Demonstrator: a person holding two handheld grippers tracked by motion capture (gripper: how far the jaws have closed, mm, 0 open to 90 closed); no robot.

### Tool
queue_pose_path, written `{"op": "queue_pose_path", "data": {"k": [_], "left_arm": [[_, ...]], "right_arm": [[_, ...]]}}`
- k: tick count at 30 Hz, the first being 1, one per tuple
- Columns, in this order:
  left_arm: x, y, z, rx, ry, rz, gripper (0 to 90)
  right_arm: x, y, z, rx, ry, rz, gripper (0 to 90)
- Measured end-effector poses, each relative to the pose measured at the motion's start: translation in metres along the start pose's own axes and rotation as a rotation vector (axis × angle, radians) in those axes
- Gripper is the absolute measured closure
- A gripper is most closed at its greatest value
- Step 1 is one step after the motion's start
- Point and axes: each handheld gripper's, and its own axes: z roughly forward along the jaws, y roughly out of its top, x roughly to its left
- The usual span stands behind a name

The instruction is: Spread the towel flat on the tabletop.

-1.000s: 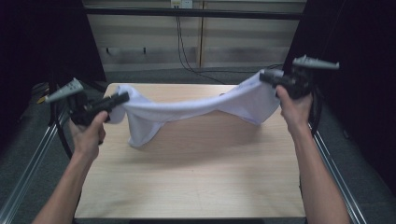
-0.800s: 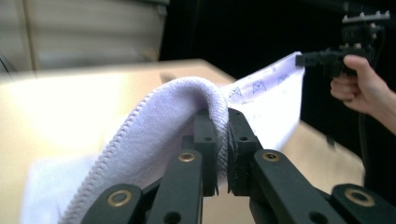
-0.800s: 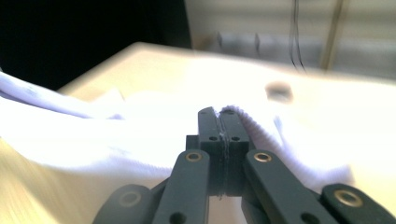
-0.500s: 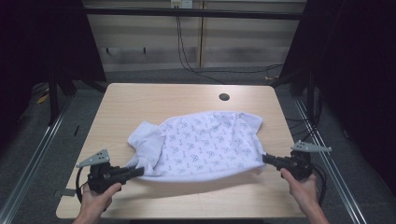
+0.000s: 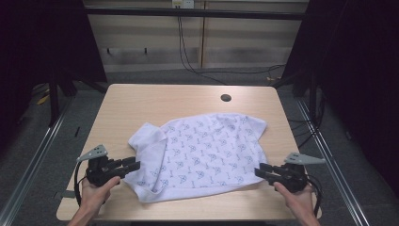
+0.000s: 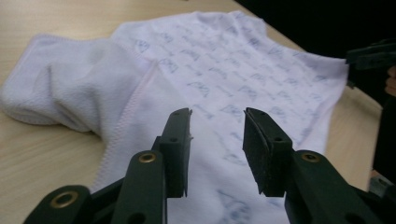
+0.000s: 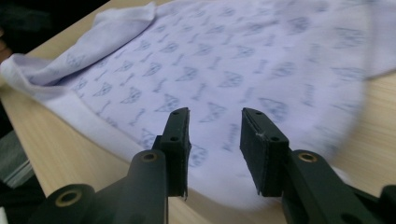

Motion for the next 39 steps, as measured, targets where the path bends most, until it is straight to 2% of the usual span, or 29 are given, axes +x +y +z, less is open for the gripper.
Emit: {"op": "queue_pose_path", "data": {"k": [1, 2, 3, 4, 5, 6, 7, 8, 10, 12, 13, 16, 17, 18, 19, 21, 23, 24, 26, 28, 29, 30, 31, 32, 34, 36, 39], "left_arm": [[0.008, 0.001, 0.010, 0.030, 0.018, 0.013, 62.7], [0.014, 0.001, 0.017, 0.054, -0.007, 0.000, 63.6], [0.014, 0.001, 0.017, 0.054, -0.007, 0.000, 63.9], [0.018, 0.001, 0.024, 0.083, -0.021, -0.013, 63.9], [0.019, -0.001, 0.033, 0.126, 0.004, 0.009, 64.8], [0.019, -0.004, 0.042, 0.186, 0.006, 0.039, 68.2], [0.017, -0.007, 0.047, 0.218, 0.017, 0.052, 69.4], [0.015, -0.009, 0.049, 0.232, 0.020, 0.064, 73.1], [0.010, -0.010, 0.051, 0.239, 0.040, 0.079, 76.4], [0.005, -0.009, 0.052, 0.254, 0.062, 0.105, 83.5], [0.004, -0.010, 0.052, 0.259, 0.051, 0.081, 84.4], [-0.001, -0.011, 0.052, 0.276, 0.019, 0.081, 86.0], [-0.001, -0.011, 0.052, 0.276, 0.019, 0.081, 86.1], [-0.008, -0.013, 0.052, 0.294, -0.009, 0.110, 86.1], [-0.008, -0.013, 0.052, 0.294, -0.009, 0.110, 86.2], [-0.020, -0.017, 0.051, 0.318, -0.058, 0.140, 86.5], [-0.026, -0.018, 0.050, 0.325, -0.078, 0.155, 87.4], [-0.027, -0.018, 0.051, 0.328, -0.099, 0.153, 88.1], [-0.032, -0.019, 0.053, 0.332, -0.112, 0.153, 88.4], [-0.035, -0.018, 0.054, 0.323, -0.127, 0.149, 87.2], [-0.036, -0.016, 0.053, 0.302, -0.137, 0.150, 85.3], [-0.037, -0.015, 0.051, 0.284, -0.147, 0.145, 82.5], [-0.036, -0.011, 0.047, 0.245, -0.160, 0.131, 79.3], [-0.036, -0.009, 0.045, 0.220, -0.158, 0.125, 72.0], [-0.032, -0.002, 0.041, 0.176, -0.149, 0.120, 69.4], [-0.023, 0.005, 0.041, 0.139, -0.118, 0.099, 68.2], [-0.008, 0.010, 0.051, 0.139, -0.062, 0.073, 69.7]], "right_arm": [[0.004, 0.002, 0.006, 0.012, 0.013, -0.005, 62.1], [0.012, 0.005, 0.020, 0.031, 0.051, -0.031, 61.1], [0.012, 0.005, 0.020, 0.031, 0.051, -0.031, 61.1], [0.016, 0.007, 0.029, 0.049, 0.075, -0.054, 60.4], [0.021, 0.009, 0.038, 0.066, 0.092, -0.076, 59.9], [0.032, 0.010, 0.057, 0.100, 0.134, -0.111, 57.5], [0.036, 0.011, 0.065, 0.112, 0.148, -0.122, 57.0], [0.043, 0.012, 0.076, 0.137, 0.174, -0.139, 55.5], [0.054, 0.014, 0.092, 0.167, 0.193, -0.167, 53.3], [0.067, 0.016, 0.109, 0.192, 0.223, -0.190, 52.4], [0.074, 0.017, 0.118, 0.206, 0.224, -0.202, 51.7], [0.093, 0.016, 0.144, 0.259, 0.225, -0.257, 49.6], [0.096, 0.016, 0.149, 0.271, 0.227, -0.248, 49.0], [0.097, 0.017, 0.156, 0.278, 0.237, -0.236, 48.9], [0.097, 0.017, 0.156, 0.278, 0.237, -0.236, 48.9], [0.098, 0.017, 0.165, 0.278, 0.221, -0.249, 48.5], [0.098, 0.017, 0.164, 0.274, 0.227, -0.245, 48.1], [0.100, 0.017, 0.164, 0.275, 0.214, -0.266, 48.2], [0.104, 0.015, 0.164, 0.278, 0.178, -0.298, 50.5], [0.110, 0.013, 0.164, 0.269, 0.124, -0.369, 58.3], [0.111, 0.012, 0.164, 0.265, 0.111, -0.385, 62.3], [0.109, 0.012, 0.162, 0.266, 0.105, -0.382, 72.0], [0.107, 0.013, 0.161, 0.270, 0.104, -0.380, 79.6], [0.100, 0.013, 0.158, 0.273, 0.118, -0.357, 85.9], [0.090, 0.013, 0.154, 0.282, 0.144, -0.336, 87.0], [0.081, 0.014, 0.148, 0.298, 0.155, -0.331, 87.2], [0.062, 0.016, 0.140, 0.310, 0.132, -0.329, 87.2]]}}
